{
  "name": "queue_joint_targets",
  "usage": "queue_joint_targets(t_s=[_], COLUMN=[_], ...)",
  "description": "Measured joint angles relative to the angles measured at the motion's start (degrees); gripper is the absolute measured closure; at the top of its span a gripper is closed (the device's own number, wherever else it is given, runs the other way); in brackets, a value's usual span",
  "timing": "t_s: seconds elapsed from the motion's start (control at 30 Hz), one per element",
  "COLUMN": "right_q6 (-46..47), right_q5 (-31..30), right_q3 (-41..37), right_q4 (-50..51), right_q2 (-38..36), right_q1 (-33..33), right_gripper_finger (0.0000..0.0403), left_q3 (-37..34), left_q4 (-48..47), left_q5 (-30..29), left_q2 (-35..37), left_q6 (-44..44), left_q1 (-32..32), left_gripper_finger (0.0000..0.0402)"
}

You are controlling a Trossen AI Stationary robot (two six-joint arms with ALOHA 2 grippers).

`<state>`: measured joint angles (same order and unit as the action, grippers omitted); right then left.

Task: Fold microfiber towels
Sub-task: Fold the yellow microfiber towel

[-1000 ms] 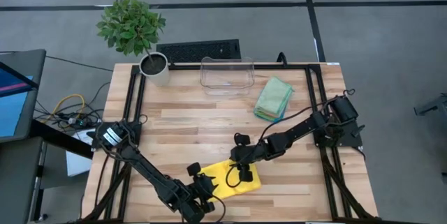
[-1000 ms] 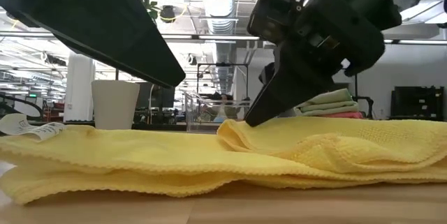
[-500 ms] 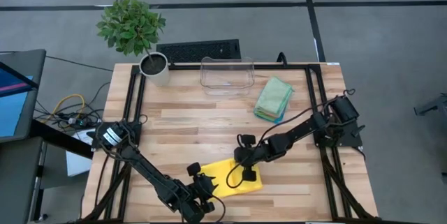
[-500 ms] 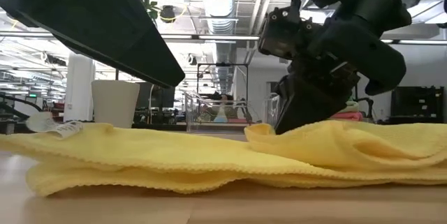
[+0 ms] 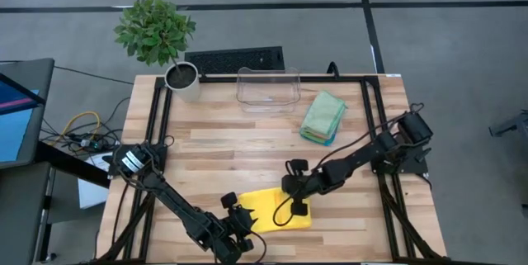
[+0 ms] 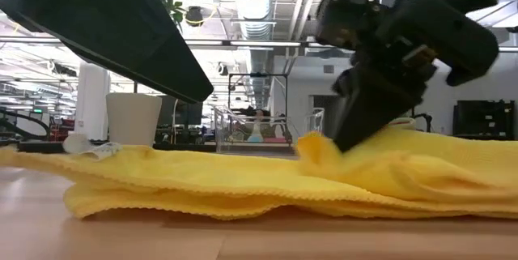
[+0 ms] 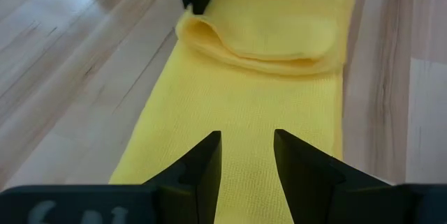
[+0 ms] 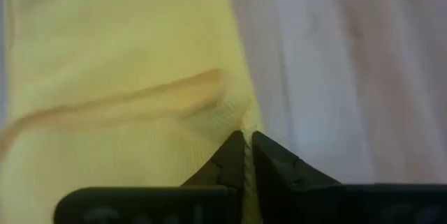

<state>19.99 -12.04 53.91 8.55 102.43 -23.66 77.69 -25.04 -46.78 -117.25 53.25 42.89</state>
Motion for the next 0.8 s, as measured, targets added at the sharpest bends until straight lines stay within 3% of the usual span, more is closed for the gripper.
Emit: queue_joint_targets(t_s=[0.5, 0.8], right_q6=[2.7, 5.6], right_q5=[-1.4, -5.5], right_q3=[-1.2, -1.1], right_q4=[3.2, 8.2], right_q2=[-1.0, -9.3], right_q1=[-0.8, -2.1], right_gripper_finger=[0.0339, 0.0274], left_q3=[0.0, 0.0], left_q4=[0.0, 0.1], left_q5=[0.0, 0.0], left_q2=[0.0, 0.0], left_q6=[0.5, 0.6], left_q1=[0.0, 0.0], left_gripper_finger=[0.0276, 0.0276])
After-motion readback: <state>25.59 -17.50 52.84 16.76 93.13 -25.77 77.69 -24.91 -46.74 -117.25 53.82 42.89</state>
